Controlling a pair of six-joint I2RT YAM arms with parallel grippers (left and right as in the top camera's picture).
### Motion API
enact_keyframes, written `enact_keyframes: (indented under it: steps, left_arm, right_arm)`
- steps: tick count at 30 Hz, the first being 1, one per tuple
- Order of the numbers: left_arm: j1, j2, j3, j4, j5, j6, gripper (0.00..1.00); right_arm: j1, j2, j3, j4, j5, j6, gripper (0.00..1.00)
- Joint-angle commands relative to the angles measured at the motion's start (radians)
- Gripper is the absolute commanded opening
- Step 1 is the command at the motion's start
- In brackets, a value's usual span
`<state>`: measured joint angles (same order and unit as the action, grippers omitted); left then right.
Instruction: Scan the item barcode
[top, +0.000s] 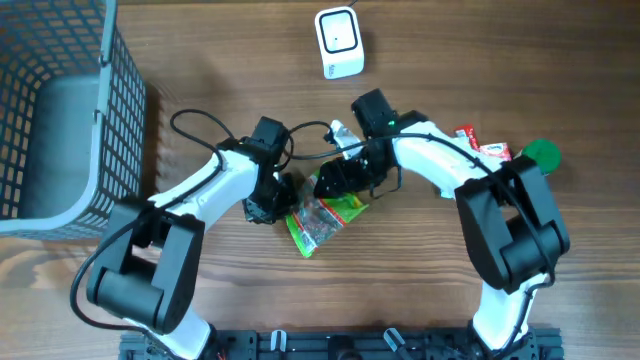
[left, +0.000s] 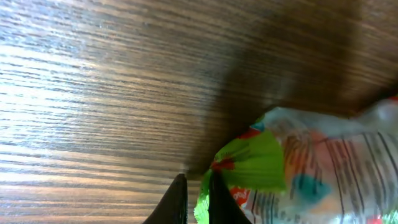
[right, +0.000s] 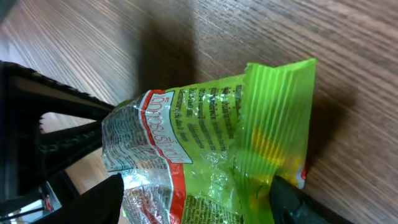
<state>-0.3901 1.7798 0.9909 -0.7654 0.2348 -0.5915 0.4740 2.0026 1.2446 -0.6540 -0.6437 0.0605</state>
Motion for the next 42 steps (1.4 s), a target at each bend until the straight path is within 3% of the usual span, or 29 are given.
enact_keyframes:
  steps: [1, 5, 11, 17, 20, 23, 29, 31, 42]
  left_arm:
    - [-0.006, 0.041, -0.023, 0.014, 0.015, 0.007, 0.08]
    - [-0.006, 0.041, -0.023, 0.022, 0.015, 0.007, 0.08]
    - [-0.006, 0.041, -0.023, 0.021, 0.008, 0.008, 0.08]
    - [-0.006, 0.041, -0.023, 0.021, 0.007, 0.008, 0.09]
    - [-0.006, 0.040, -0.022, 0.001, 0.002, 0.008, 0.04]
    - [0.006, 0.008, 0.020, -0.123, -0.076, 0.008, 0.04]
    - [0.010, -0.088, 0.070, -0.240, -0.063, 0.016, 0.04]
    - [0.005, -0.082, 0.064, -0.249, -0.064, 0.016, 0.06]
    - [-0.048, -0.080, -0.085, -0.064, -0.060, -0.055, 0.04]
  right_arm:
    - [0.037, 0.027, -0.137, 0.075, -0.035, 0.051, 0.76]
    - [0.043, 0.027, -0.225, 0.192, -0.275, 0.044, 0.76]
    - [0.040, 0.026, -0.220, 0.193, -0.267, 0.056, 0.81]
    - [-0.028, -0.111, -0.118, 0.066, -0.098, 0.100, 0.83]
    - [-0.032, -0.167, -0.114, -0.031, -0.038, 0.108, 0.90]
    - [-0.032, -0.166, -0.135, -0.137, 0.040, 0.134, 1.00]
    - [-0.032, -0.166, -0.234, -0.100, 0.019, 0.202, 1.00]
    - [-0.032, -0.166, -0.244, -0.044, -0.005, 0.201, 0.95]
    - [-0.015, -0.166, -0.314, 0.055, -0.009, 0.247, 0.94]
